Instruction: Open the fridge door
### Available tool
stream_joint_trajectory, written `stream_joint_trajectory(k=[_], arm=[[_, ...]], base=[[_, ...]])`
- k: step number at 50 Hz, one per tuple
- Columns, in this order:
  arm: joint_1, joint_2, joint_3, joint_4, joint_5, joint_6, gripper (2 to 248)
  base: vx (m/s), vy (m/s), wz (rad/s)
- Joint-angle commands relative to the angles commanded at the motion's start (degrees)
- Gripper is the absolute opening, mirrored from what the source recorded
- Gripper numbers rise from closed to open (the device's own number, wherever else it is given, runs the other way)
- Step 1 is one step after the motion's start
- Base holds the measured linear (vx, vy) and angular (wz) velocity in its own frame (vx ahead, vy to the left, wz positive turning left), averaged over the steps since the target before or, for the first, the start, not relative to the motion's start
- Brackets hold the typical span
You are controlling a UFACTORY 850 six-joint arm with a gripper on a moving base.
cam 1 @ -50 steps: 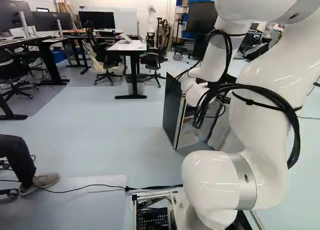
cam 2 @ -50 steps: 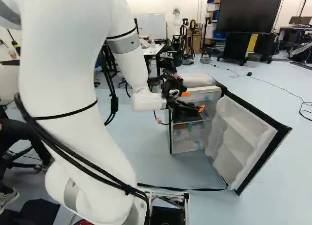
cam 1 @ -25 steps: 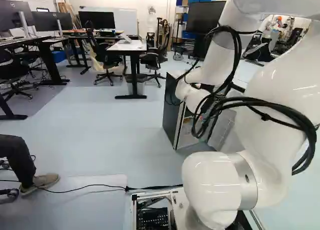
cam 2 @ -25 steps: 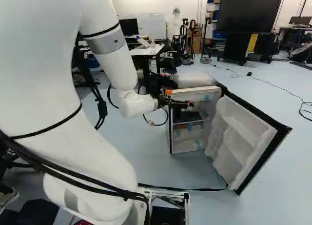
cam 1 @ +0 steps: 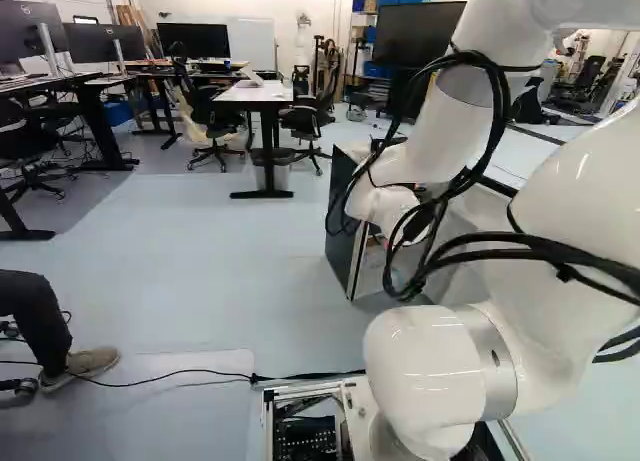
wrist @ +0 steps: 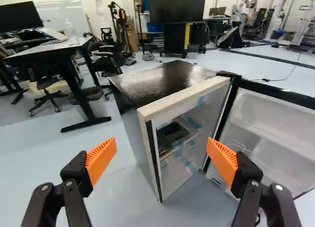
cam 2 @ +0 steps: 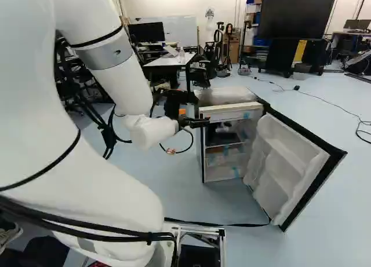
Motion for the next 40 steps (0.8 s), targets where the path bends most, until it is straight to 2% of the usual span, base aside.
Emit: stream_joint_trajectory(k=[20, 40], arm=[[1.7, 4.2, 3.7, -8.3, -2.0, 1.6, 247], [2.9, 7.1, 6.3, -14.0, -3.4, 2.7, 247]], base=[[0.000, 0.000, 0.000], [0.000, 0.000, 0.000]])
